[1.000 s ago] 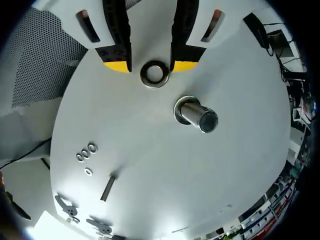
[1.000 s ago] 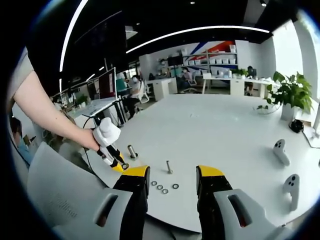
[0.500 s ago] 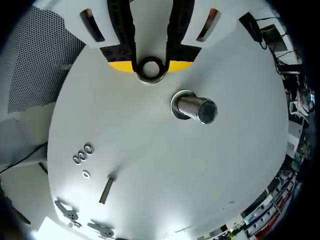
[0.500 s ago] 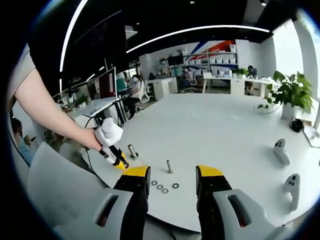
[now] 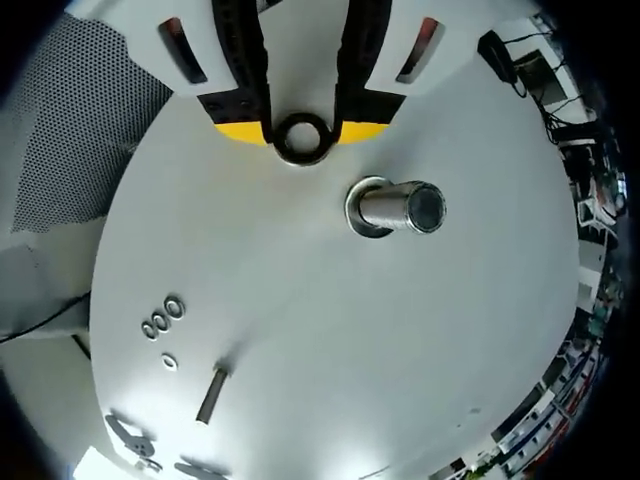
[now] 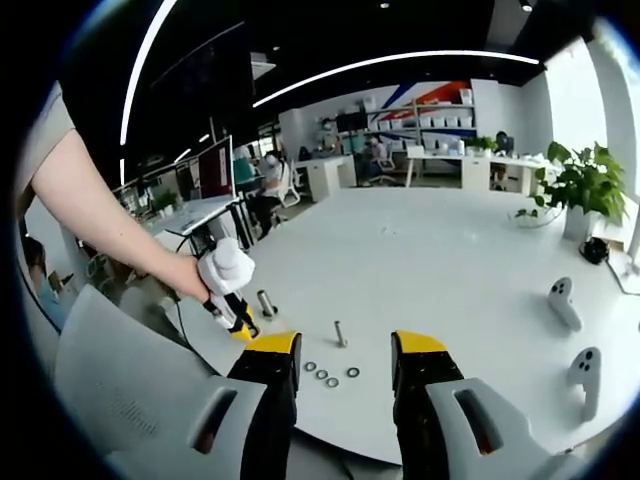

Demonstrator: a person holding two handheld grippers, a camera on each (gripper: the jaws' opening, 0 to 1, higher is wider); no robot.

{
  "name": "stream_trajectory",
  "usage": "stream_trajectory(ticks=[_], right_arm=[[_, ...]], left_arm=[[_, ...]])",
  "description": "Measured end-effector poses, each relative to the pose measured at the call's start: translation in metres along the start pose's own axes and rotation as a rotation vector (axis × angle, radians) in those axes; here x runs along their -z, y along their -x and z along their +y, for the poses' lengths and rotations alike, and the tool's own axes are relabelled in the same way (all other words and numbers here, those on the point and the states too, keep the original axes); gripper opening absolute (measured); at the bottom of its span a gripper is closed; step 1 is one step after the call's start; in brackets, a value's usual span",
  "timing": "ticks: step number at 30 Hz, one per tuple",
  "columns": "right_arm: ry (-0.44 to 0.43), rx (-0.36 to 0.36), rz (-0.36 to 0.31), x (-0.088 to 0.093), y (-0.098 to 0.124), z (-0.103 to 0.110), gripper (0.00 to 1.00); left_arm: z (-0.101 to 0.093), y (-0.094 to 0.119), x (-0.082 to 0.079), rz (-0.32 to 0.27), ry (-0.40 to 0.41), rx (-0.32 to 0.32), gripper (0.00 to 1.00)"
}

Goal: Place the washer onto the threaded stud by aligning its center hole with the stud, sliding it down to the base, and recovering from edge contact or off-axis alignment until the washer reaches the visible bottom stop.

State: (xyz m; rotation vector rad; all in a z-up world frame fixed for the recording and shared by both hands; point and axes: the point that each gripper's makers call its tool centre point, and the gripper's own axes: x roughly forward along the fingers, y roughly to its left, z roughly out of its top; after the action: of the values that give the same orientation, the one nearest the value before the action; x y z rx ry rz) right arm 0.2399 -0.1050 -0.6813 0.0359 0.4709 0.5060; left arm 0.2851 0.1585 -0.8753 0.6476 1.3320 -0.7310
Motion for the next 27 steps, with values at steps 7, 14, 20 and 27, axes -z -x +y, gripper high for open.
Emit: stream_trajectory(ticks=[7,14,20,27], right_arm=[[-0.002,0.001,0.000,0.0001,-0.0001,-0.0004,0.37],[0.000,-0.005,0.001,0.0001,-0.0004,0.0008,0.37],[-0.005,-0.002,-0.004,-0.0004,0.0003,0.0001,0.37],[-0.005,-0.003,-0.005,-0.0004,0.0003,0.0002,0.37]], left_arm=[[0.0011,-0.0010,0.0003,0.012,0.019,-0.011,0.22],[0.0017,-0.0011,0.0005,0.017,0.030,-0.008,0.20],[0.0030,-0.0007,-0.0008,-0.053,0.142,0.007,0.19],[0.0021,-0.0001,-0.0008,-0.059,0.099,-0.005,0.19]])
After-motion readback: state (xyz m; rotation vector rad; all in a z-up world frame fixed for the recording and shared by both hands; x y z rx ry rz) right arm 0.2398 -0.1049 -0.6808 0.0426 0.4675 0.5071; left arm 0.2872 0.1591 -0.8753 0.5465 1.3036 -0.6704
